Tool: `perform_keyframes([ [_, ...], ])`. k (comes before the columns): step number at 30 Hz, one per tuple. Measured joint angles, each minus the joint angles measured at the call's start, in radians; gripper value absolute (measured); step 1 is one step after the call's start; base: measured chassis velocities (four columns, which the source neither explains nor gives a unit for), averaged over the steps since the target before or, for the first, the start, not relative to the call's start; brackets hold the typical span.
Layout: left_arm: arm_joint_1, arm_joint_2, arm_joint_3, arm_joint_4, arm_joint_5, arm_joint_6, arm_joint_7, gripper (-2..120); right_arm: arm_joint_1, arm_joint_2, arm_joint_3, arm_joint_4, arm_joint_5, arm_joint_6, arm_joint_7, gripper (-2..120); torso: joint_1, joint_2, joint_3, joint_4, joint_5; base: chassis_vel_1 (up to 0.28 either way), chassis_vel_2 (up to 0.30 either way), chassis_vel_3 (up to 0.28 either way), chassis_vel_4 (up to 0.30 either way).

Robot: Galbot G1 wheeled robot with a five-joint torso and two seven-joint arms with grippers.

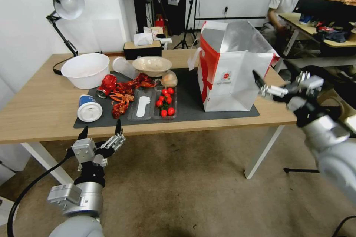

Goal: Pick up the food delivery bag from the floor and place it on the table.

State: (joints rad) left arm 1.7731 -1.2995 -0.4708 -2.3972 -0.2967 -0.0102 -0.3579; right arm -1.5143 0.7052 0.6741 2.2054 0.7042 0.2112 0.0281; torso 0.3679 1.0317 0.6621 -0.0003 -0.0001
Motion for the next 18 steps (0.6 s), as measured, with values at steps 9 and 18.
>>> perform_keyframes([
  [9,0.013,-0.002,0.007,0.101,0.066,-0.083,0.014,100,-0.196,0.186,-0.042,-0.023,-0.155,0.092,0.004,100,0.0,0.0,0.0,0.0001,-0.0001,0.0,0.0,0.0,0.0],
  [18,0.022,-0.001,0.01,0.165,0.079,-0.117,0.013,100,-0.243,0.325,-0.108,-0.075,-0.22,0.112,-0.004,100,0.0,0.0,0.0,0.0001,0.0,0.0,0.0,0.0,0.0],
])
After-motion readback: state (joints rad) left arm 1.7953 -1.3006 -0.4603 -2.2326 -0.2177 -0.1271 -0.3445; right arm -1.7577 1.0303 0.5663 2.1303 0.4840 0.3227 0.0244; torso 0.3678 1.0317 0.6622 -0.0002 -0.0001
